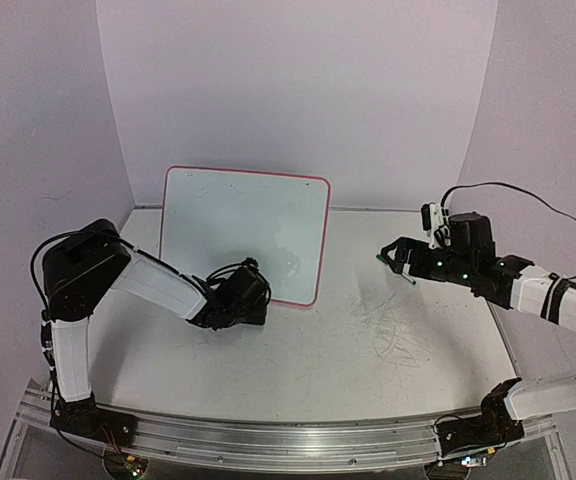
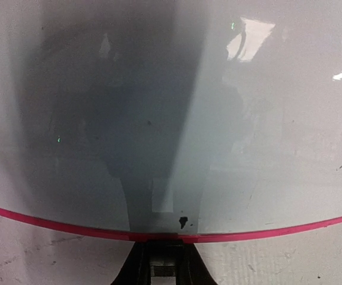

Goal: Write a sentence on the whiteboard
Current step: Move the whiteboard stand to the center of the board, then adjust the whiteboard stand at the center of the board.

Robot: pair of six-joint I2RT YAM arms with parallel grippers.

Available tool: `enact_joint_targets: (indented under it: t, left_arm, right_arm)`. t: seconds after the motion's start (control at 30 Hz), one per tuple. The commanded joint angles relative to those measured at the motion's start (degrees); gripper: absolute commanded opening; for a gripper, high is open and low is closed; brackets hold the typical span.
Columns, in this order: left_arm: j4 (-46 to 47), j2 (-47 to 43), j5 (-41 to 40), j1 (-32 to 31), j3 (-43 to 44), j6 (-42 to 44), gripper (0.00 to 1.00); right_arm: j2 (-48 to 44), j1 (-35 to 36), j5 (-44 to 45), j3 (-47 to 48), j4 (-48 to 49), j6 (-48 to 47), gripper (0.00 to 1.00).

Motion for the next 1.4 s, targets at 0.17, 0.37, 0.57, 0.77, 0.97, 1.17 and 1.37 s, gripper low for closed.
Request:
enact_joint_targets:
  t: [0.17,0.37,0.57,0.77,0.97,1.17,1.37]
  left_arm:
    - [1.82,3.37,9.66,-6.96,6.87,-1.81,0.37]
    - [1.86,-5.30,9.32,-7.47,1.54,-0.61,0.54]
    - [1.80,-18.76,7.18,-8.00,-6.71,2.54,0.67]
    - [-3.09,-35.14,-7.33,-7.27,-11.26,7.99,0.83]
    - [-5.81,-45.73,-17.41,-6.08,-11.57,10.20,0.88]
    - [-5.81,-51.83,-21.62,-5.91,-12.98,11.47,0.89]
    - [-5.81,-53.40,-23.08,-5.90,-13.27,12.40,0.89]
  right_arm:
    - [2.42,6.41,4.99,-1.76,2.59,6.43,0.98]
    - [7.28,11.66,11.30,0.03,2.63,10.30,0.98]
    - [18.82,20.42,15.75,7.92,2.63,11.05,0.94]
    - [36.32,28.43,17.43,21.89,0.78,10.51,0.90]
    - [49.69,31.47,17.74,33.71,-3.03,12.84,0.81]
    - [56.98,31.75,18.32,38.59,-3.26,14.98,0.70]
    - [61.83,32.14,20.11,42.37,-3.26,15.32,0.58]
